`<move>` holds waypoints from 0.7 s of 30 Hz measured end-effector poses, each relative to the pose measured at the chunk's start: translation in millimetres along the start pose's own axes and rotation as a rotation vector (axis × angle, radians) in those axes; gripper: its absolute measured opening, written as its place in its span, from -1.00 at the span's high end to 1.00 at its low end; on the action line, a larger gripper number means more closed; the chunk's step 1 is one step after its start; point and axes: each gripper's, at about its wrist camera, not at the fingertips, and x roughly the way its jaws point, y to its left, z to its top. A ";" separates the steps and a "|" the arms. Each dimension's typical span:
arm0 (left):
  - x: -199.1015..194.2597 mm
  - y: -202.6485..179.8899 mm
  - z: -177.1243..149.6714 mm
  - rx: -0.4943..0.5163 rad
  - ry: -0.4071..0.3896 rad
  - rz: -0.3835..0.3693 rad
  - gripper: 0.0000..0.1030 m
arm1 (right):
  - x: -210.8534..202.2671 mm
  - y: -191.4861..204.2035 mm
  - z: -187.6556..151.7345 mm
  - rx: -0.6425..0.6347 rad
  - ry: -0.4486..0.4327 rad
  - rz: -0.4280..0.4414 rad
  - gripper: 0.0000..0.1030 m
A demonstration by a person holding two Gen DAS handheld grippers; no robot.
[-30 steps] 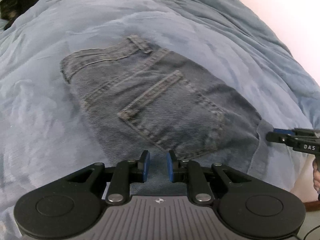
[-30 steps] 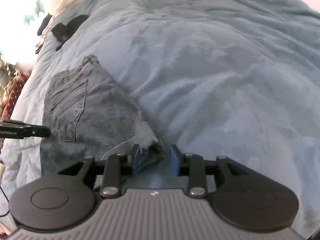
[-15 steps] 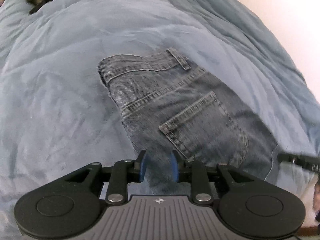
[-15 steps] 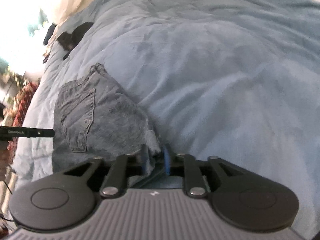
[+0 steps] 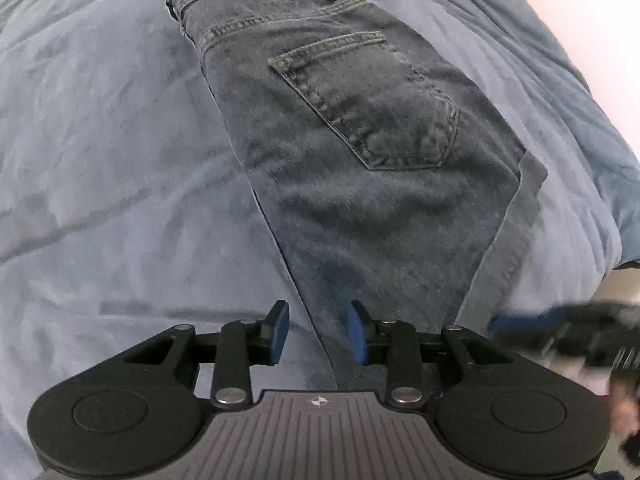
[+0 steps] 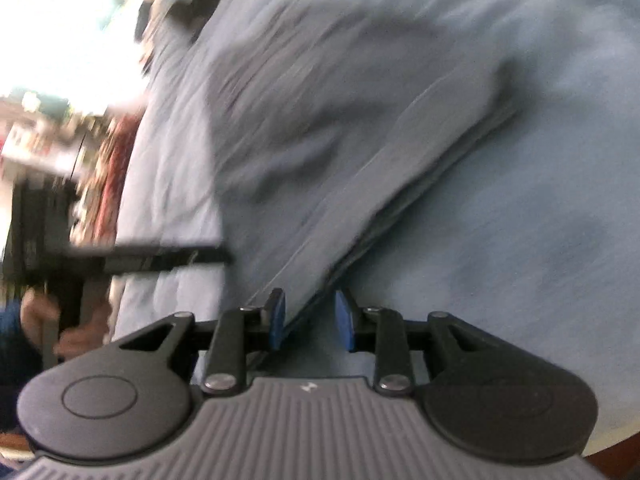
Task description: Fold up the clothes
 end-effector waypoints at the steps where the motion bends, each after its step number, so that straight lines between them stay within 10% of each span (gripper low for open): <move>1: -1.5 -0.6 -1.8 -0.003 -0.003 -0.005 0.40 | 8.3 3.3 -3.9 0.006 0.014 0.011 0.39; 12: 4.9 -5.7 -45.1 -0.073 0.066 -0.086 0.69 | 40.8 25.4 -20.0 -0.021 0.021 0.009 0.85; 21: 13.9 -8.5 -40.4 -0.037 0.083 -0.055 0.75 | 51.4 21.7 -18.3 -0.015 0.057 -0.025 0.70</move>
